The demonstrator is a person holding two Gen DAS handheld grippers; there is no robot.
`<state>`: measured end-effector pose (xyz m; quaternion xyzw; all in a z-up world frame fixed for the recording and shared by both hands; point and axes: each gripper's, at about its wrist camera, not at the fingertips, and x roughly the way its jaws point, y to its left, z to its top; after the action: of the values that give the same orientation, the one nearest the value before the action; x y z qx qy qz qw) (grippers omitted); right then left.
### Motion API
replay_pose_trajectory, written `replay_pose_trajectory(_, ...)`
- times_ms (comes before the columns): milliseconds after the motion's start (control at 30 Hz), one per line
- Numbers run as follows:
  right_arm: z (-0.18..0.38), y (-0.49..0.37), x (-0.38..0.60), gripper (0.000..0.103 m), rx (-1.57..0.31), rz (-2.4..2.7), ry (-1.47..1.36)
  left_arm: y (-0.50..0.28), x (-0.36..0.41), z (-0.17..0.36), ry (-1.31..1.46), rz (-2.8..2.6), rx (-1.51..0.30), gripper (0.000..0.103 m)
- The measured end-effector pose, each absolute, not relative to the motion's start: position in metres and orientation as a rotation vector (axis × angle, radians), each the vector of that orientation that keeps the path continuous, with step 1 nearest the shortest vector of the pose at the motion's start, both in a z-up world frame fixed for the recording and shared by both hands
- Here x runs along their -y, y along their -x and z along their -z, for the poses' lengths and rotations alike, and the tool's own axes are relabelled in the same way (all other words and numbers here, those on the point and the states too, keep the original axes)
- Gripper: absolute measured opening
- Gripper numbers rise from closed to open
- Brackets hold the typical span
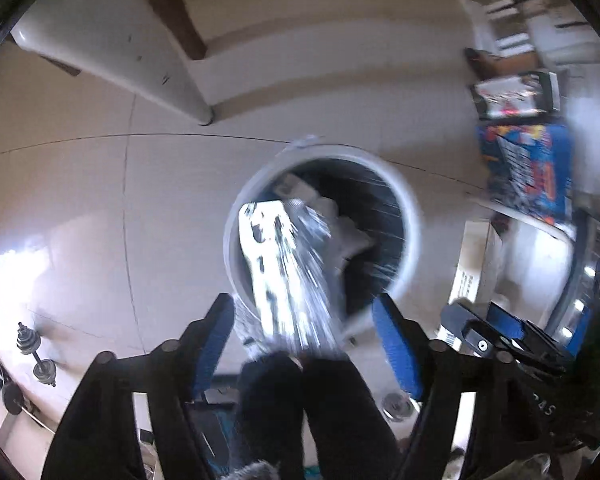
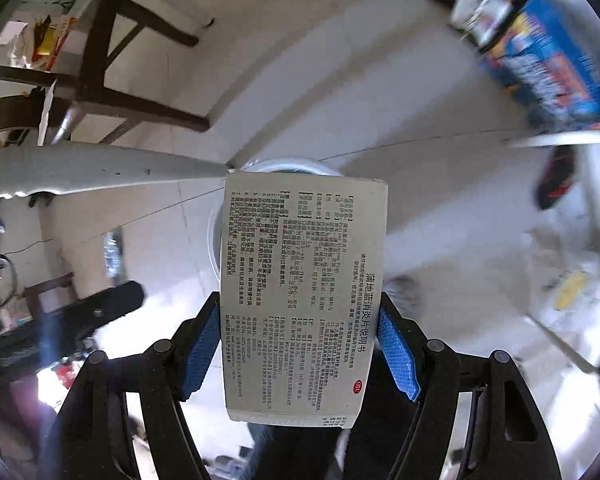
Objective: Collect trash
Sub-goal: 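Open both tools over the bin to drop the blister pack and leaflet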
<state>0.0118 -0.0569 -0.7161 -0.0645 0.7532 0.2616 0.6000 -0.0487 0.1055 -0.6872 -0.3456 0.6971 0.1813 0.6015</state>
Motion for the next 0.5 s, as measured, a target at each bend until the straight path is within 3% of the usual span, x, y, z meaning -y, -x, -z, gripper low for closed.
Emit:
replay_pose_trajectory(33, 0.731, -0.011, 0.053, 0.079, -1.758, -0.618, 0.155, 0.051, -0.108, 0.697, 0.806, -0.438, -1.613, 0.093)
replay_pose_trajectory(67, 0.743, -0.011, 0.050, 0.094, -1.770, -0.620, 0.168, 0.053, -0.110, 0.704, 0.808, -0.453, -1.616, 0.097)
replay_pose_trajectory(100, 0.759, -0.009, 0.049, 0.103, -1.780, -0.615, 0.182, 0.055, -0.112, 0.710, 0.808, -0.470, -1.619, 0.097)
replay_pose_trajectory(267, 0.781, -0.006, 0.054, 0.103, -1.772, -0.570, 0.248, 0.068, -0.109, 0.714, 0.743, -0.521, -1.641, 0.098)
replay_pose_trajectory(500, 0.770, -0.004, 0.053, 0.103, -1.705, -0.505, 0.404, 0.076, -0.102, 0.689, 0.638, -0.552, -1.602, 0.098)
